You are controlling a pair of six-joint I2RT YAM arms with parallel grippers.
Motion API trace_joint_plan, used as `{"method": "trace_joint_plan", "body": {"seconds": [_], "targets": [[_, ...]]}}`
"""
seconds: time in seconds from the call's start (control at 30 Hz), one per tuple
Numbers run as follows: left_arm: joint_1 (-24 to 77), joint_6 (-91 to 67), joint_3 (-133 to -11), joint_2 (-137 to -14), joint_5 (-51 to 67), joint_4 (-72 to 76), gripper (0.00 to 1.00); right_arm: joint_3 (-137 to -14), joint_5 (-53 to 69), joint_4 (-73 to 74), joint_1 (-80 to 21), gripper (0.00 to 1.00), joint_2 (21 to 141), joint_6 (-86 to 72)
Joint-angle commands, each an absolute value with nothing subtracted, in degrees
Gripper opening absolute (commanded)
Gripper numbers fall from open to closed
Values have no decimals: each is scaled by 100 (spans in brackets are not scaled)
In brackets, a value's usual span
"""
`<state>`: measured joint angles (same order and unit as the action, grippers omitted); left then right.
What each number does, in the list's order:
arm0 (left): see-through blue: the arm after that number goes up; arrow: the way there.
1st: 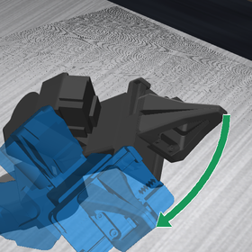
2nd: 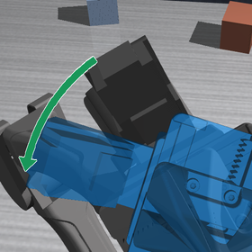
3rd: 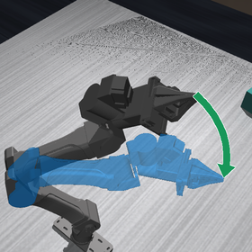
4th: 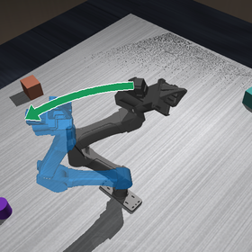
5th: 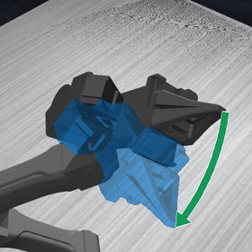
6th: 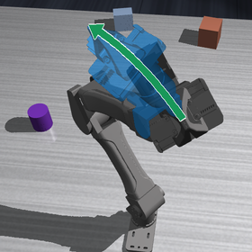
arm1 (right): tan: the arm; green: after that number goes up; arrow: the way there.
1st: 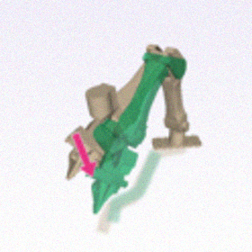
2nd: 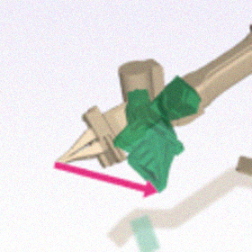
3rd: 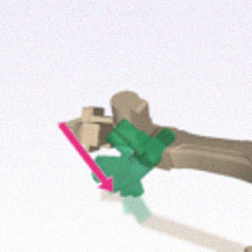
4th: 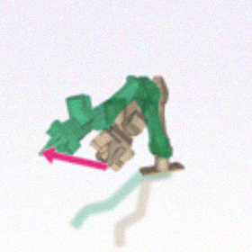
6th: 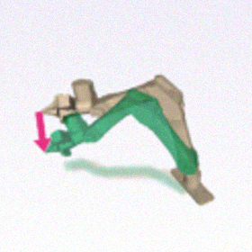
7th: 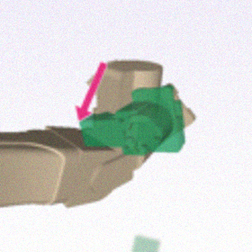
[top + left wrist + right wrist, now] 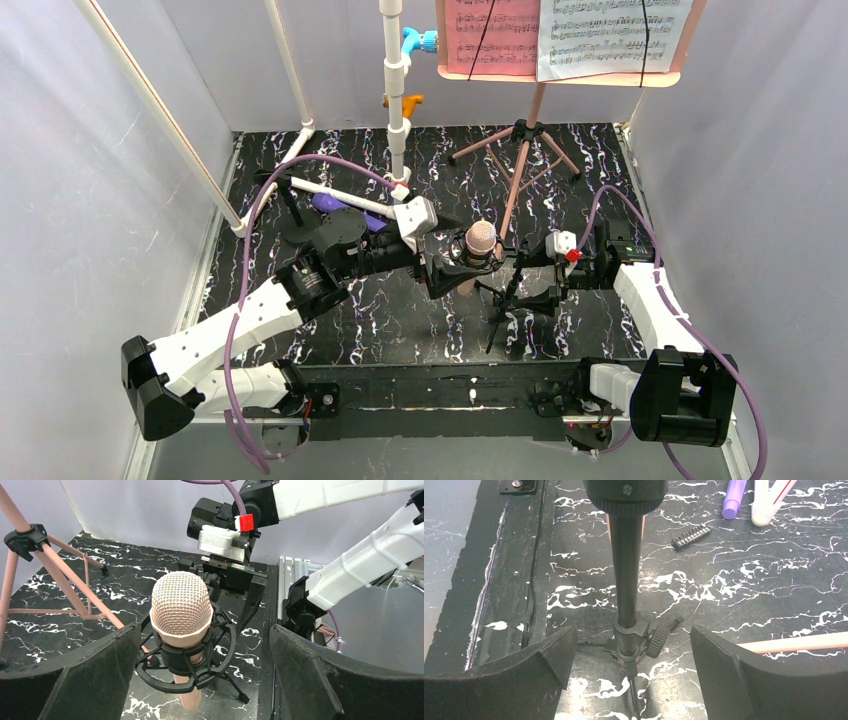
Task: Pack up the instrument practice props
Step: Remove the microphone from the microphone stand.
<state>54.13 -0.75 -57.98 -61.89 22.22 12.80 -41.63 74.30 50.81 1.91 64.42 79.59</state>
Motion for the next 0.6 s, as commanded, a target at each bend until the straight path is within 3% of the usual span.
{"method": "trace_joint_plan", "body": {"seconds": [0.0,0.57], "targets": [[5427,302,-5983,-6219,2372,1257,100,-4244,7371,5298,229,93,6390,8117],[5428,170,-6062,-6720,2442,1774,100,-4232,7280,5474,229,96,6406,8371]]}}
